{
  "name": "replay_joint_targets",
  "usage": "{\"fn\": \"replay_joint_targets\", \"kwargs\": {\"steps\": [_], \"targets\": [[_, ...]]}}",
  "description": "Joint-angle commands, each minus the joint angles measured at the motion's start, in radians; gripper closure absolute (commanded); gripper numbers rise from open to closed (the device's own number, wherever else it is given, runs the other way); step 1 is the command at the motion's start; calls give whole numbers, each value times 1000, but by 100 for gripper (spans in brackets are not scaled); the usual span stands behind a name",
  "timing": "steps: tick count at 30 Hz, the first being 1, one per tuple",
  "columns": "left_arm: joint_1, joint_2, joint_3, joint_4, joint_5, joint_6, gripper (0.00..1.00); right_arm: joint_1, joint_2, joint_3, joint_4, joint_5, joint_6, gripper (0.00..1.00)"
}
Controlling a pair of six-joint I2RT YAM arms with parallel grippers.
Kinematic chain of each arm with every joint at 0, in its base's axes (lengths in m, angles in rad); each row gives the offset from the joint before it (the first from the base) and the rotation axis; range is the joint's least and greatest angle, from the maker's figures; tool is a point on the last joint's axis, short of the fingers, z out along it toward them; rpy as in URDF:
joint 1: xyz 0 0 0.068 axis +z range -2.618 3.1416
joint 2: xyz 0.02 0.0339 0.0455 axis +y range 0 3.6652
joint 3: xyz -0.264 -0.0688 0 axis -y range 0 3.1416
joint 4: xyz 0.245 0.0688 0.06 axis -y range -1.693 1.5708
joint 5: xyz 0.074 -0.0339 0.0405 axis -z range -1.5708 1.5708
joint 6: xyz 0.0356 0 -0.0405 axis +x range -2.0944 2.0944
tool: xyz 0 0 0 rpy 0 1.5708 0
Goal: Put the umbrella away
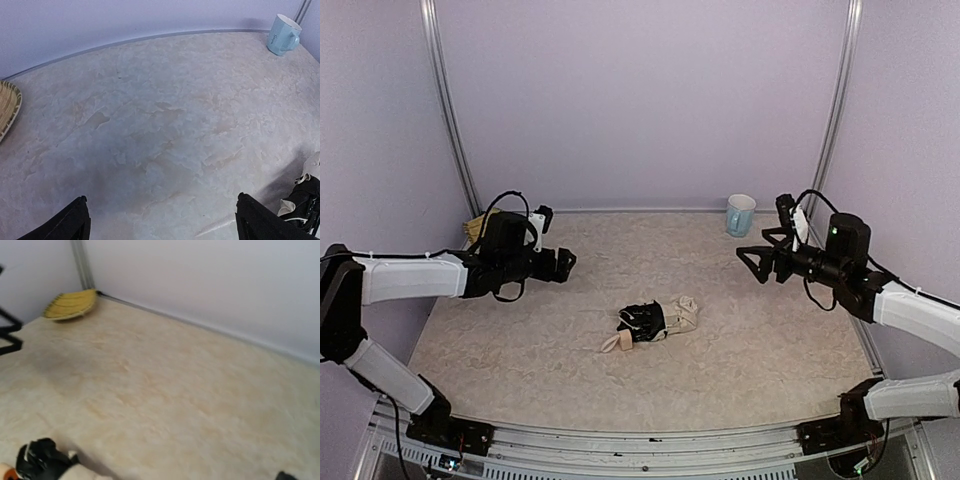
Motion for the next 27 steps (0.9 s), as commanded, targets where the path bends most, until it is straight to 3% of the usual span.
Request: {"fn": "replay_joint_targets", "kwargs": {"steps": [1, 4, 8, 11, 15, 19, 27], "targets": [[-26, 13, -26, 52, 85, -32, 4, -47, 4, -67, 58, -155, 33, 0], [-137, 40, -2, 94, 181, 71, 9, 32, 27, -92, 165, -315, -51, 8], [-231, 133, 91, 54, 317, 123, 5, 250, 158, 4, -21, -97, -450, 26], [-269, 208, 112, 62, 335, 185, 1, 294, 313, 77, -115, -50, -627, 42], [-299, 287, 103, 163, 338, 355, 1, 325, 426, 108, -110, -35, -804, 42], [-295, 354, 93, 271, 382, 437, 1, 343, 548, 159, -118, -35, -912, 47], [-296, 444, 176, 135, 516, 523, 1, 396, 642, 199, -118, 43, -995, 64]]}}
